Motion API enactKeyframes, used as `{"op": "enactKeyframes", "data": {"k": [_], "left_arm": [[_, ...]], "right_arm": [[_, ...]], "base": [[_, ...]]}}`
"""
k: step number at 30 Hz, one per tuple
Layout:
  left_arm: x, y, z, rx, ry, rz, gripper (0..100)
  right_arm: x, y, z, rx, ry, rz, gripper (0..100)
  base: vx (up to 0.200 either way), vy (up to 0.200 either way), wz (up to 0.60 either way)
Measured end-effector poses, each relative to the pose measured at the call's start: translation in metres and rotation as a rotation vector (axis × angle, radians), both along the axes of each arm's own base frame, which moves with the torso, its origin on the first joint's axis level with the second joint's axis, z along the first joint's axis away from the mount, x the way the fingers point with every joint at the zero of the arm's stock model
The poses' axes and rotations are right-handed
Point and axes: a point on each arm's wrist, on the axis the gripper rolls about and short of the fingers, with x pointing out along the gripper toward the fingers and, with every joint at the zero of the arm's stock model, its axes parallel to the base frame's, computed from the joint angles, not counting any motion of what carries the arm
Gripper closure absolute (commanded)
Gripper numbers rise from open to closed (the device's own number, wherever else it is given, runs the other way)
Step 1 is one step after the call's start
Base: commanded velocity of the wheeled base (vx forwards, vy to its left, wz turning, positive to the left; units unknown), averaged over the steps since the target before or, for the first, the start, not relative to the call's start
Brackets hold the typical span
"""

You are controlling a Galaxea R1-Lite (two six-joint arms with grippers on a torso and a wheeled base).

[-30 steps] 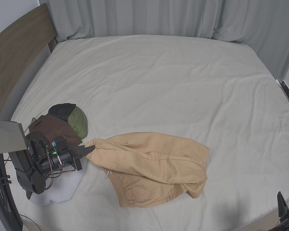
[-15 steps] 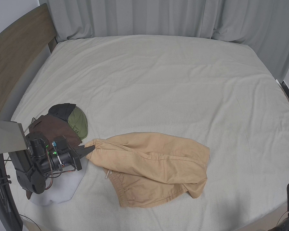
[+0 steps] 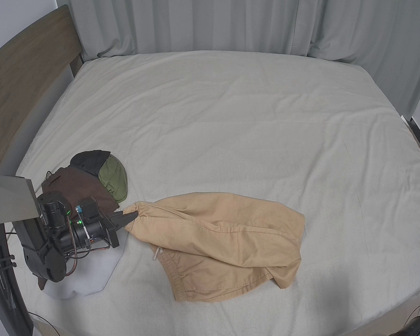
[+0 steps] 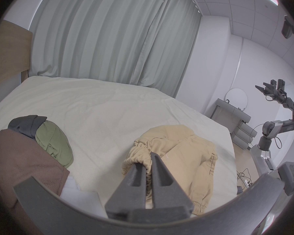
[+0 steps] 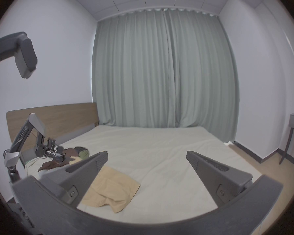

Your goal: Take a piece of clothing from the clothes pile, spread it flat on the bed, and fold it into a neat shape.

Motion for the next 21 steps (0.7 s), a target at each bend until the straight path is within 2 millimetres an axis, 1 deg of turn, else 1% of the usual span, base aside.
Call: {"op": "enactKeyframes", "data": {"k": [10, 21], "left_arm": [[0.001, 0.001, -0.001, 0.0, 0.001, 0.004, 100], [0.0, 0.002, -0.002, 0.001, 0.007, 0.008, 100]], "right_arm": [[0.025, 0.003, -0.006, -0.016, 0.157, 0.121, 0], [0.057, 0.006, -0.012, -0.019, 0.337, 0.156, 0]], "base": [[0.0, 0.0, 0.0], [0.0, 0.0, 0.0]]}}
